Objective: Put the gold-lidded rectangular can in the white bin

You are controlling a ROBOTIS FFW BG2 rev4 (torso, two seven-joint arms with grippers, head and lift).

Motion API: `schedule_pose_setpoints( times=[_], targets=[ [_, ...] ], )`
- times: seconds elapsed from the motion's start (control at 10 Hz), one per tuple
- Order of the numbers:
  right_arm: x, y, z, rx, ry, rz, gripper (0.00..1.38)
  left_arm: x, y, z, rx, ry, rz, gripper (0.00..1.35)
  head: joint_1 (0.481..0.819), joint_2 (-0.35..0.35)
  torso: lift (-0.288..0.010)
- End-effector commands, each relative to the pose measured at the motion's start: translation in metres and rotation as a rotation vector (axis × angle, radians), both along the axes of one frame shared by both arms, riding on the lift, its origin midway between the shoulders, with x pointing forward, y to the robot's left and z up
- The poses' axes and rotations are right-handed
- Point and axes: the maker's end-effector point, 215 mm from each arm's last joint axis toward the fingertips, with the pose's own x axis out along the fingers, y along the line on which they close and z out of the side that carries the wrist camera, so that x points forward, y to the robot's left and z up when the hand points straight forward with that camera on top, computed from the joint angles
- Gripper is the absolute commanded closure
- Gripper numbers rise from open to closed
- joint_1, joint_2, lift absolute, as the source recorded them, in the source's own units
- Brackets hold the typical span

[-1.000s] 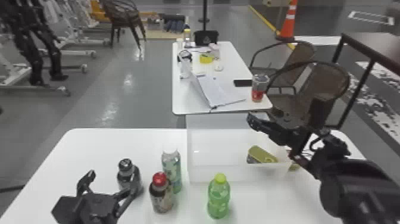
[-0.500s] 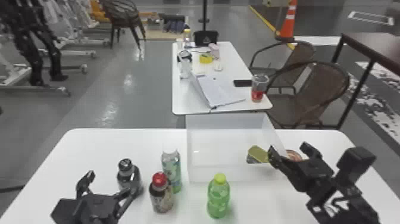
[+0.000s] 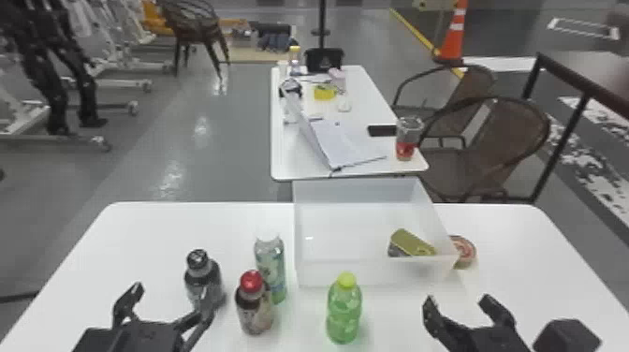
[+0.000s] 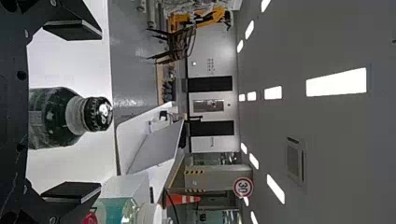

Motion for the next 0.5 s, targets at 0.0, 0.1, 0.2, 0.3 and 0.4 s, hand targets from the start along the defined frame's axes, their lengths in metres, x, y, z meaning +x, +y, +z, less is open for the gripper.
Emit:
schedule_pose_setpoints(
  times=[0.0, 0.1, 0.2, 0.3, 0.4],
  targets=[
    [-0.004, -0.004, -0.004, -0.029, 0.019, -0.016, 0.13, 0.000, -0.001, 0.001, 0.006, 0.005, 0.004, 0.16, 0.549, 0.000, -0.100],
    [-0.001, -0.003, 0.003, -0.069, 0.018, -0.008, 0.13, 0.002, -0.002, 0.005, 0.021, -0.004, -0.001, 0.16, 0.549, 0.000, -0.100],
    [0.003, -0.002, 0.012, -0.110, 0.014, -0.002, 0.13, 0.003, -0.003, 0.005, 0.023, -0.006, -0.001, 0.16, 0.549, 0.000, -0.100],
    [0.004, -0.004, 0.016, -0.136, 0.012, -0.023, 0.13, 0.006, -0.004, 0.008, 0.035, -0.011, -0.003, 0.16, 0.549, 0.000, -0.100],
    [0.002, -0.008, 0.015, -0.152, 0.035, -0.061, 0.13, 0.006, -0.005, 0.009, 0.038, -0.014, -0.005, 0.16, 0.549, 0.000, -0.100]
  ],
)
